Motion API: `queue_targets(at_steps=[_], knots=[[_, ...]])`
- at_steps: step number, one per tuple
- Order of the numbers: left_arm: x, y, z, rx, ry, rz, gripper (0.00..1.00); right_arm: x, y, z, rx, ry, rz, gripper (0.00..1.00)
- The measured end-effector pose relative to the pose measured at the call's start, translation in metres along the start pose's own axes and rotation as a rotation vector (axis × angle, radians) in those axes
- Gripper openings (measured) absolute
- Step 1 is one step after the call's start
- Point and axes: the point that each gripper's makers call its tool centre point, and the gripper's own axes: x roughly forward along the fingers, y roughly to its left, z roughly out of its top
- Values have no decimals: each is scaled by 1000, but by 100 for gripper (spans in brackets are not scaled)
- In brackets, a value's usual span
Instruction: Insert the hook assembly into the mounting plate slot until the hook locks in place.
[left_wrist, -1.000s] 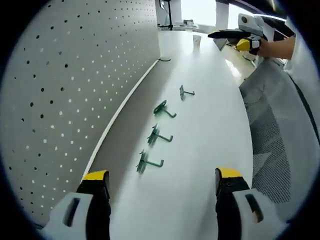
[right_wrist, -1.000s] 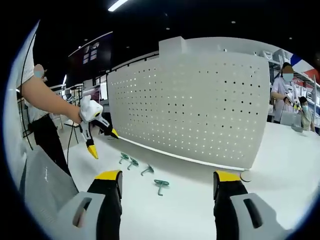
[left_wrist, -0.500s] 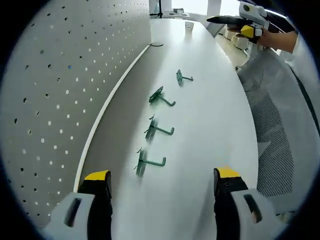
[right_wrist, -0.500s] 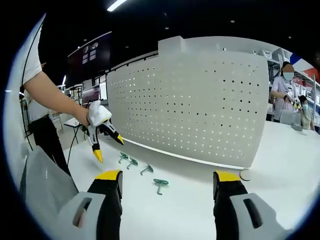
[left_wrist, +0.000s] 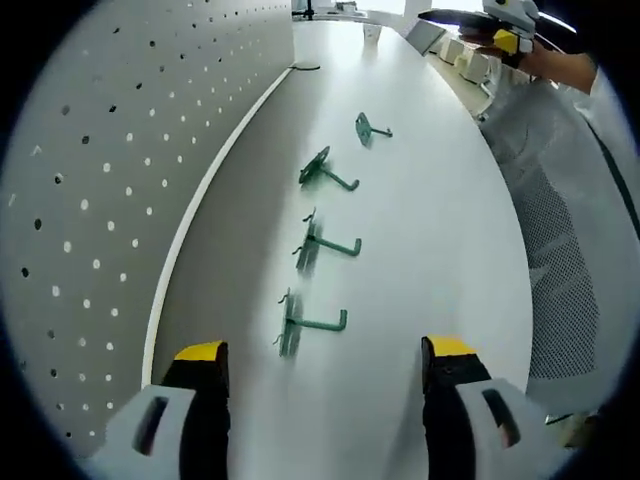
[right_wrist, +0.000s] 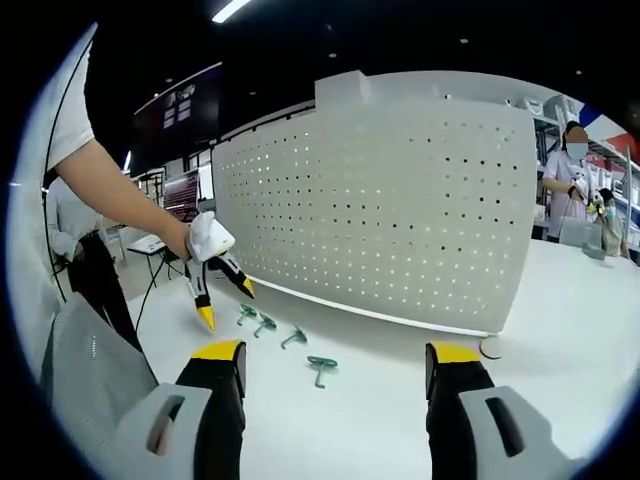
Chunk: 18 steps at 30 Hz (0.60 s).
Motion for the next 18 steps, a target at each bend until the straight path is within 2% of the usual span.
queue_targets(at_steps=[7, 8, 18], knots=[[9, 1, -7, 12, 39, -10, 81, -1, 0, -2, -3, 10, 0, 71], [9, 3, -6, 33, 34, 0, 81, -1, 0, -2, -3, 11, 0, 71], [9, 6, -3, 11, 16, 8, 79, 0, 0, -4, -2, 15, 0, 70]])
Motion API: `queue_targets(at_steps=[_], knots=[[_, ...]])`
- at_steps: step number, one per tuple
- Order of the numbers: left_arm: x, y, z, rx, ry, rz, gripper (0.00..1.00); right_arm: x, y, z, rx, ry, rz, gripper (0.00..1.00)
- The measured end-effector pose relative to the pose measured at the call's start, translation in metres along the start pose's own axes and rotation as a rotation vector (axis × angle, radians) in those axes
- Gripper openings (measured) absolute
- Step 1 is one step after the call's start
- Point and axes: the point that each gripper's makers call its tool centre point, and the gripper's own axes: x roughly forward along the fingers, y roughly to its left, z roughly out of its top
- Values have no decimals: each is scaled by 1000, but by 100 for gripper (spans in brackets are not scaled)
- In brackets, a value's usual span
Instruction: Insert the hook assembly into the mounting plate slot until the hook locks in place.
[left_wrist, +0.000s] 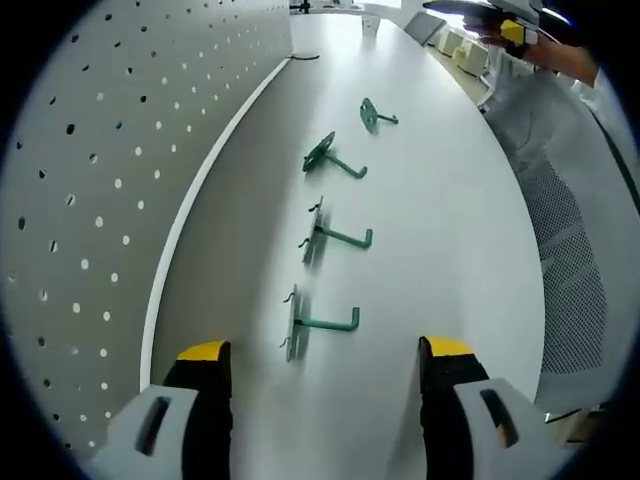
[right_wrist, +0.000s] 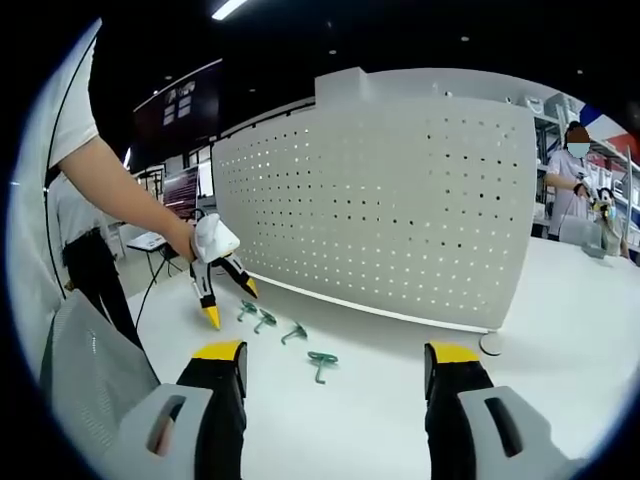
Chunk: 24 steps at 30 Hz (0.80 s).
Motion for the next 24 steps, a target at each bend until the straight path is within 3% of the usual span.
queue_targets(at_steps=[6, 11, 24], knots=[[-1, 4, 0, 2, 3, 1, 74, 0, 0, 0, -3, 3, 3, 69], [-3, 8, 1, -14, -7, 10, 61, 0, -1, 0, -4, 7, -2, 69], [-4, 15, 3, -59, -11, 35, 43, -1, -1, -4, -5, 20, -4, 66]])
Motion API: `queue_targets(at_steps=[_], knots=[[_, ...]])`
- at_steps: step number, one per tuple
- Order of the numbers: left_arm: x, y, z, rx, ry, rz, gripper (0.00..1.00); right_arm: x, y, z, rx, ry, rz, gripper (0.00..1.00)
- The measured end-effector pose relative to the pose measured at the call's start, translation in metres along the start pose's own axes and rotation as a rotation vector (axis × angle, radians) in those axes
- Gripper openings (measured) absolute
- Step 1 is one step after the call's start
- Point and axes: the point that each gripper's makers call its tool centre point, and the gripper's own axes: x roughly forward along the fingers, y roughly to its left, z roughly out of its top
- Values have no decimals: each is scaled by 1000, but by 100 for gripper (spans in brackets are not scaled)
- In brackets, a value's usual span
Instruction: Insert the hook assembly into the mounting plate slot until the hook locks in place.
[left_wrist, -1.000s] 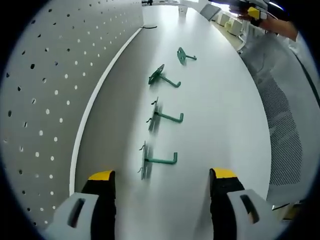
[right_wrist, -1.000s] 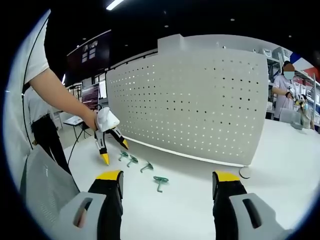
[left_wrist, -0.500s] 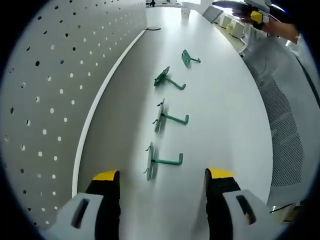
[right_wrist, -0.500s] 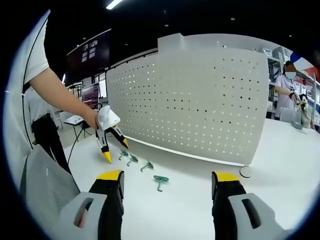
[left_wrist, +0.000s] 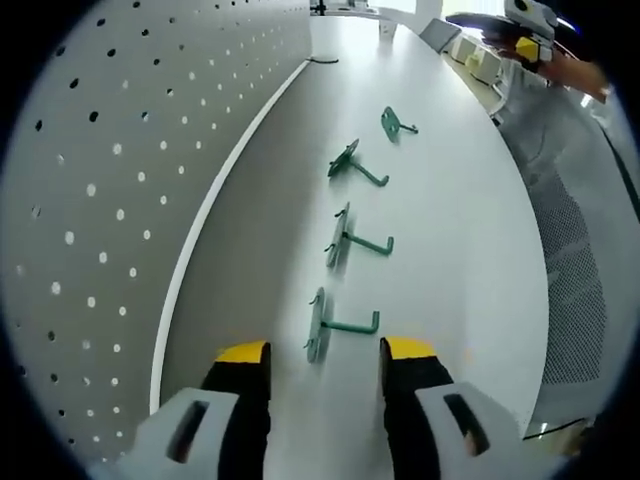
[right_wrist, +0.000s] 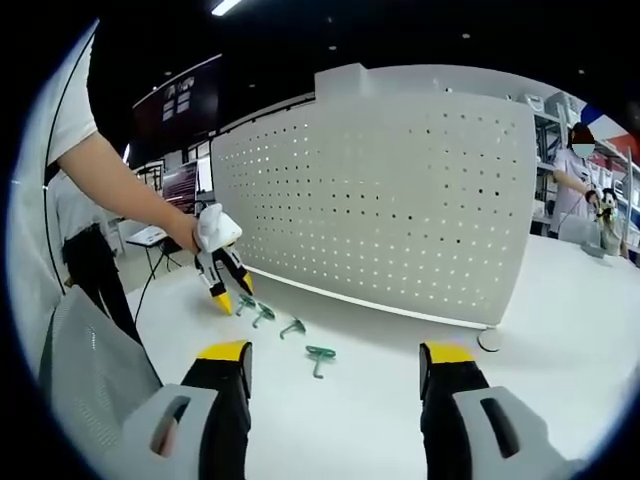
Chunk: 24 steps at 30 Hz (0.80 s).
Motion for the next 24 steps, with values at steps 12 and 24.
queue_targets(at_steps=[12, 24], knots=[[0, 2, 2, -3, 8, 17, 19, -2, 0, 0, 2, -3, -2, 64], [0, 7, 1, 10, 27, 59, 4, -1, -1, 2, 3, -8, -2, 63]])
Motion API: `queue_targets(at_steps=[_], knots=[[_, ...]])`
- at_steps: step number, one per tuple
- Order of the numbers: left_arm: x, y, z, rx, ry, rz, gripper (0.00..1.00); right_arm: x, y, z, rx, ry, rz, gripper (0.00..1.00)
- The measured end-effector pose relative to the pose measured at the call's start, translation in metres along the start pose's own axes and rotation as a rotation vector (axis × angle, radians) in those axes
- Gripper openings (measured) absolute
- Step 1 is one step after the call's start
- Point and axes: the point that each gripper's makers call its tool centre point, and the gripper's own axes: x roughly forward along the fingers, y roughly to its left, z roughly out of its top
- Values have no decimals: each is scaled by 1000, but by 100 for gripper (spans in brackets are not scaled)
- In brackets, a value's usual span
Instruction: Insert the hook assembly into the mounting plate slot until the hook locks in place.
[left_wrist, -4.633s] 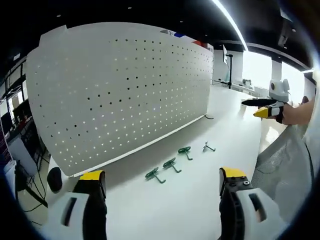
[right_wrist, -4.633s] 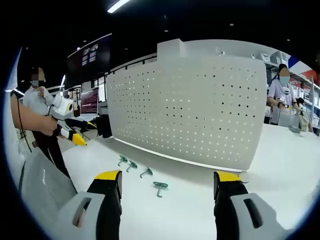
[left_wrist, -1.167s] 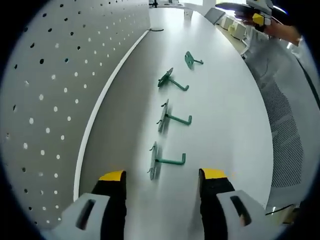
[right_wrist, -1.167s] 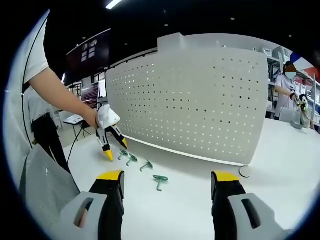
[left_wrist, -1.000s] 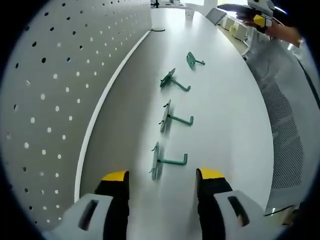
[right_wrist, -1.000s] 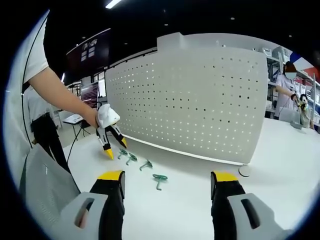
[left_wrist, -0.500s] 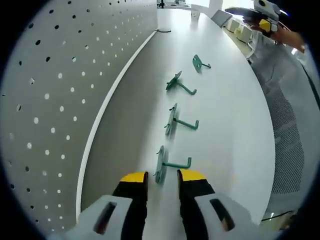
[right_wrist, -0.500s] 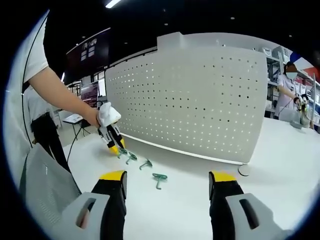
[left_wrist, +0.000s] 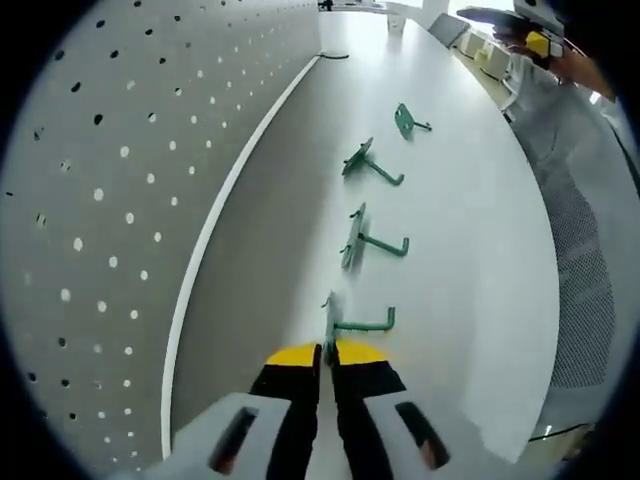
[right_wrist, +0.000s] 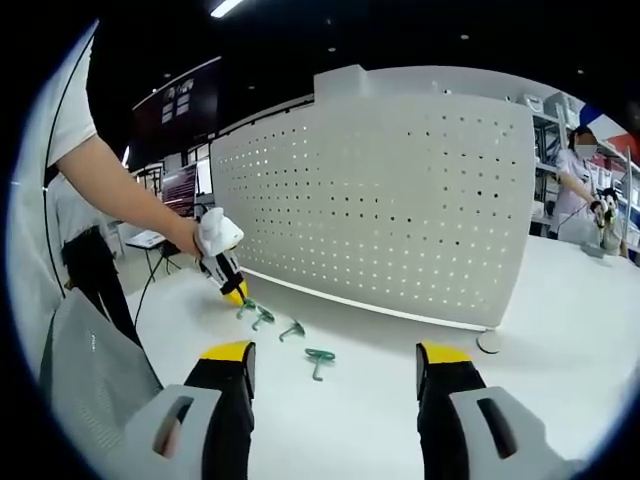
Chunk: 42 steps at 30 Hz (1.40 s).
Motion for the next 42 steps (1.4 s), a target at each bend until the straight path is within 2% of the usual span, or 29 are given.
queue_targets(at_steps=[14, 28, 29, 30, 32, 33, 34, 36, 38, 39, 41, 42], knots=[[0, 0, 1, -9, 1, 15, 2, 0, 1, 0, -1, 1, 1, 63], [0, 0, 1, -10, -27, 45, 1, 0, 1, 0, -2, 1, 0, 63], [-1, 0, 1, -12, -40, 55, 1, -1, 1, 0, -2, 1, 0, 63], [0, 0, 3, -56, -72, 60, 1, -1, 1, -1, -1, 1, 0, 63], [-1, 1, 3, -96, -103, 63, 1, -2, 0, 0, -1, 0, -1, 63], [-2, 1, 1, -89, -107, 66, 1, -2, 0, 0, -1, -1, -1, 63], [-2, 1, 4, -105, -139, 68, 1, -2, 0, 0, 0, -3, -3, 63], [-5, 1, 2, -126, -149, 76, 1, -3, -1, 0, 1, -3, -5, 63], [-8, 1, 7, -156, -198, 79, 1, -3, -1, -1, -2, -2, -5, 63], [-12, 1, 11, -148, -224, 92, 1, -3, 0, -1, 0, -3, -5, 63], [-15, 1, 13, -164, -243, 98, 1, -3, 0, -1, 5, -4, -4, 63], [-17, 2, 15, -147, -254, 113, 1, -2, 1, -1, 6, -4, -2, 63]])
